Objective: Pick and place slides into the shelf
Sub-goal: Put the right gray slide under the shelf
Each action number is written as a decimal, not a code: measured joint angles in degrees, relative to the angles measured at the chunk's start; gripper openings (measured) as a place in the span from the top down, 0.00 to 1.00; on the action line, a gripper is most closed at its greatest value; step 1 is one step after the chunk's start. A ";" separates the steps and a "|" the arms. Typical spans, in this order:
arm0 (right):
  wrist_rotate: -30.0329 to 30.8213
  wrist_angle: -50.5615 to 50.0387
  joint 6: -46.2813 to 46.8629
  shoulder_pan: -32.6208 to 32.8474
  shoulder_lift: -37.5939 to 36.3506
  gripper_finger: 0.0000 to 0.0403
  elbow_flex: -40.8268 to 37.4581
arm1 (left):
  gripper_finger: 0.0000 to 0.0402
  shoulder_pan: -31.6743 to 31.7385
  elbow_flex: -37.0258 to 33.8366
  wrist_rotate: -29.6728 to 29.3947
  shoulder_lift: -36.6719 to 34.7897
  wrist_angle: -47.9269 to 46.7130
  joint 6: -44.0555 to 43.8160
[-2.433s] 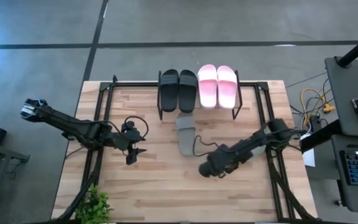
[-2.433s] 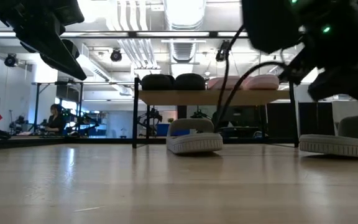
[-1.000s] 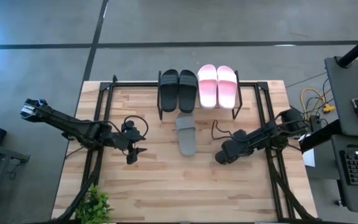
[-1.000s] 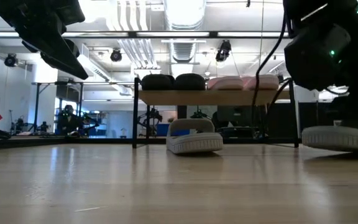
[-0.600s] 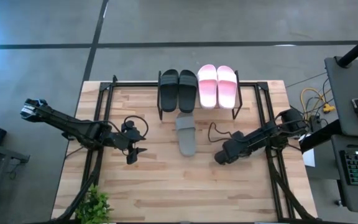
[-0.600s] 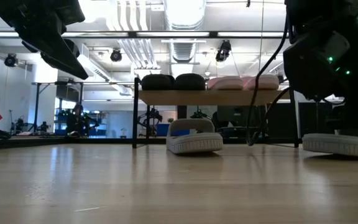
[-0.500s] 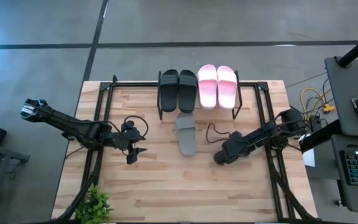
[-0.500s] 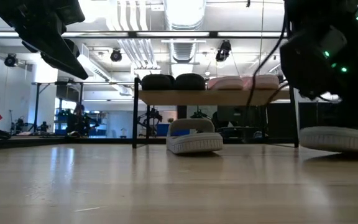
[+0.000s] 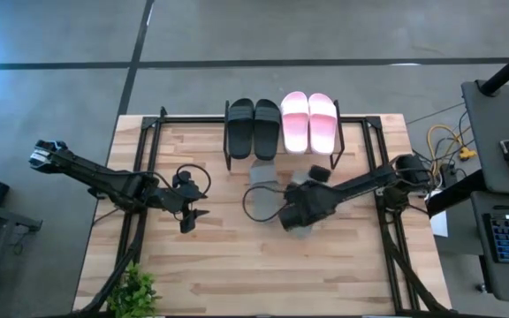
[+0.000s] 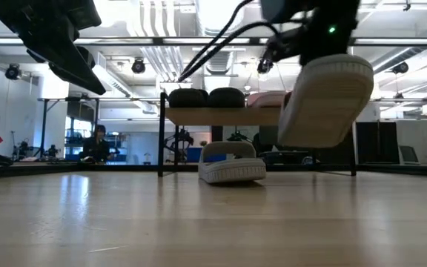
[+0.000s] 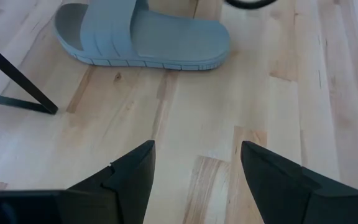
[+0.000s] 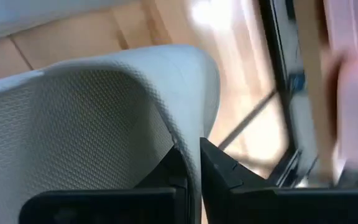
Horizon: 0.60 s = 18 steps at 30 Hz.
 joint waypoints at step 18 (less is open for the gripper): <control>-0.47 10.18 -28.88 -8.57 8.04 0.80 0.58 | 0.44 0.00 -0.02 -0.21 0.02 -0.07 -0.27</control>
